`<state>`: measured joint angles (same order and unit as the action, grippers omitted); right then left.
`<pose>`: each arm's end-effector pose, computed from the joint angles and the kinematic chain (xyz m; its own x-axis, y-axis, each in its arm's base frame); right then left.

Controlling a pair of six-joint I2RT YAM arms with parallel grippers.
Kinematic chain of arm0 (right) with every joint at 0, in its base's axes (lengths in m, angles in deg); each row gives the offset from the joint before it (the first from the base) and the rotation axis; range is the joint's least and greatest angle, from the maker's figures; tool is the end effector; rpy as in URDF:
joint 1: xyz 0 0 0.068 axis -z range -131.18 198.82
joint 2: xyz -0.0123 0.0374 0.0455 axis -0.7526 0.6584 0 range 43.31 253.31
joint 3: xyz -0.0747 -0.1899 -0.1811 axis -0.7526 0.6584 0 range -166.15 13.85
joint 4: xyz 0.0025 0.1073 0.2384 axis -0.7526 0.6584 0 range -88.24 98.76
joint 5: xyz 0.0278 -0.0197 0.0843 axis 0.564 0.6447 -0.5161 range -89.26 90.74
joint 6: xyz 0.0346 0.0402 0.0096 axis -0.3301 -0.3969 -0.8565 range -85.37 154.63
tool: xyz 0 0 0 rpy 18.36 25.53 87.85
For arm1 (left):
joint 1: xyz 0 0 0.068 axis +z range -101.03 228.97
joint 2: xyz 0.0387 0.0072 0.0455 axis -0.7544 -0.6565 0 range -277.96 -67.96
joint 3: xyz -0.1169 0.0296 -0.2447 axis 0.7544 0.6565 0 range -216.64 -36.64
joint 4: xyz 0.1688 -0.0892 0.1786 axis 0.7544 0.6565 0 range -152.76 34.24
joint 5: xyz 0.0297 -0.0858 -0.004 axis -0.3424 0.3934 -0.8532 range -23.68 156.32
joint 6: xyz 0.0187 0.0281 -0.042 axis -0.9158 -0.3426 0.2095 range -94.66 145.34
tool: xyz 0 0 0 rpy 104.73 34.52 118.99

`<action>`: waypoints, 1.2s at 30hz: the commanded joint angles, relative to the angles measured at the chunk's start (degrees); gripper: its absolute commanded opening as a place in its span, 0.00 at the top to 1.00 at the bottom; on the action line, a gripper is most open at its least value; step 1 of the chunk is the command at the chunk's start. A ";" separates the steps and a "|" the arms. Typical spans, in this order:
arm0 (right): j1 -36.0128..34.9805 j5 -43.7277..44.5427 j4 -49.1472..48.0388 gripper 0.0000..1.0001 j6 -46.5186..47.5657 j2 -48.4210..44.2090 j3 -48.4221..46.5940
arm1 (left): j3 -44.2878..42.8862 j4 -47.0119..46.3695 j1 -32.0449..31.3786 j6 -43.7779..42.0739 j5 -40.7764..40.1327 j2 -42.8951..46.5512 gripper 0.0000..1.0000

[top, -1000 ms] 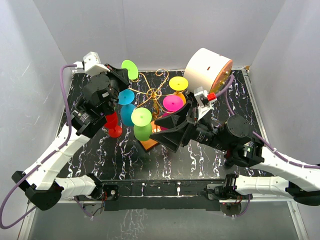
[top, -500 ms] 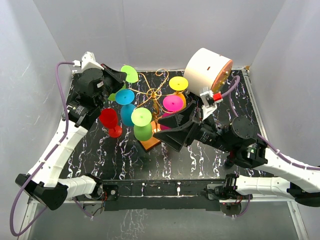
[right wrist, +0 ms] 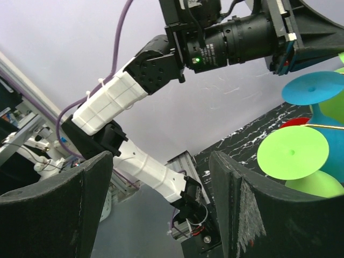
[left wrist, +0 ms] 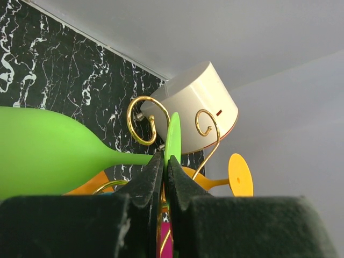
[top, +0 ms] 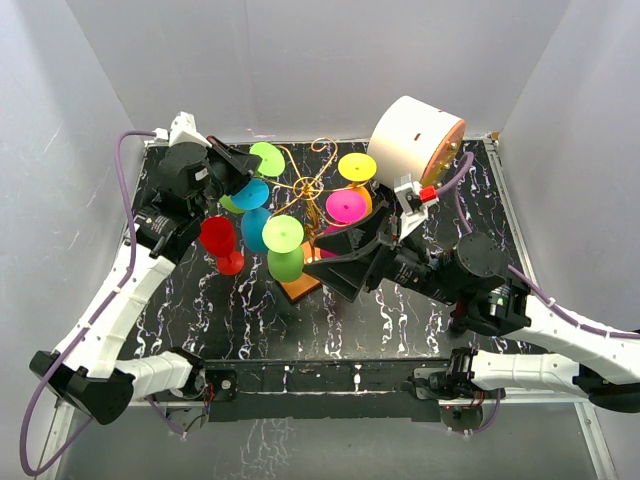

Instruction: Place the wine glass upside down on the wine glass rack

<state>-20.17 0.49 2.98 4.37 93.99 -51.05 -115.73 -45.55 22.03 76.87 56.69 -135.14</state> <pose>0.0653 0.1702 0.4609 -0.4015 0.3601 -0.8421 -0.8483 0.2004 0.4902 0.2287 -0.1095 0.4561 -0.2847 -0.7212 -0.6315 0.1211 0.6265 -0.7700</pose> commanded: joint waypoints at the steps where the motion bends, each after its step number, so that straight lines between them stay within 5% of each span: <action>1: -0.18 4.45 0.05 0.29 1.56 -0.27 -1.60 | -0.26 -0.59 0.40 0.14 2.80 1.73 1.00; 18: -0.18 8.37 2.91 0.28 1.07 -2.26 -0.66 | -4.54 -6.55 3.22 -0.52 13.15 -5.74 1.00; 36: -0.18 8.30 3.16 0.28 0.99 -2.21 -0.60 | -8.40 -8.18 7.57 -5.82 13.37 -10.39 1.00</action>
<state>-20.17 8.33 7.78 4.96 92.46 -51.05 -122.59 -50.40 27.95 72.85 69.26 -146.76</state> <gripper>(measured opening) 0.723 0.024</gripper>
